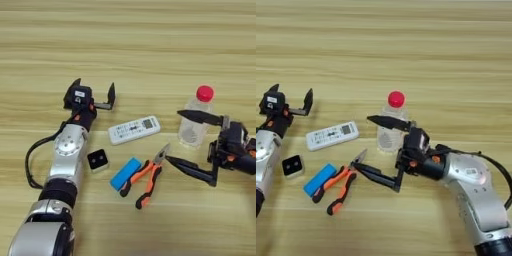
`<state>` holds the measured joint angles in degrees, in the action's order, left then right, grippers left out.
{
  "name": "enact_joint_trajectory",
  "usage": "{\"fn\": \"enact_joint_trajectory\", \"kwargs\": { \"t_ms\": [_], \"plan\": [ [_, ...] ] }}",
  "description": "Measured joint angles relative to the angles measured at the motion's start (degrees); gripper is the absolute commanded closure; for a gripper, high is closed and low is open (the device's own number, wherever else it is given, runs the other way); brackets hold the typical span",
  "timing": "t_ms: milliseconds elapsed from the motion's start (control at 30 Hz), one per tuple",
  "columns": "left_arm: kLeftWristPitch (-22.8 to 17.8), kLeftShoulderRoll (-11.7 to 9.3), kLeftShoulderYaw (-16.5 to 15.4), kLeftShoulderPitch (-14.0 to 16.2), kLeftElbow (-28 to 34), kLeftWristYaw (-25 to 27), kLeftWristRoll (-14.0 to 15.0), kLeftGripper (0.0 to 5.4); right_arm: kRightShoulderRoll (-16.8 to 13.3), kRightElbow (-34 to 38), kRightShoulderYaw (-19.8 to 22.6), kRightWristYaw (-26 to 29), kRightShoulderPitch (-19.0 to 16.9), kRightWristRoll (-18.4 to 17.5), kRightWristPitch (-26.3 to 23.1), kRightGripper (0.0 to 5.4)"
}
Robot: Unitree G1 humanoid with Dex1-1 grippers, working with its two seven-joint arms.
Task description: Move the objects on the table
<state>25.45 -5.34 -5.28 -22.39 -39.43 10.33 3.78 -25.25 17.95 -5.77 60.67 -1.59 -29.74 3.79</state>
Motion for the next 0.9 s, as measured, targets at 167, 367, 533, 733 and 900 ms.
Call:
{"fn": "enact_joint_trajectory", "kwargs": {
  "t_ms": [167,367,533,733,900],
  "plan": [
    [0.16,0.00,0.03,-0.09,-0.63,0.02,0.00,0.04,-0.79,5.76,2.70,-1.58,-0.73,-4.20,-1.33,0.00],
    [0.76,-0.01,0.06,-0.65,-1.22,0.00,-0.02,0.04,-0.44,2.46,10.44,-13.30,5.55,-1.38,-1.97,0.00],
    [1.32,0.00,0.05,-0.82,-1.54,-0.04,-0.03,0.04,0.56,-1.56,11.89,-18.77,7.81,2.27,-1.89,0.00],
    [1.41,-0.01,-0.05,-1.02,-1.97,-0.22,-0.02,0.04,0.51,-8.11,9.62,-20.19,8.20,5.68,-6.00,0.00],
    [1.41,-0.01,-0.19,-1.14,-2.26,-0.92,0.00,0.04,0.37,-11.06,7.37,-18.97,8.25,6.92,-8.93,0.00]
  ]
}}
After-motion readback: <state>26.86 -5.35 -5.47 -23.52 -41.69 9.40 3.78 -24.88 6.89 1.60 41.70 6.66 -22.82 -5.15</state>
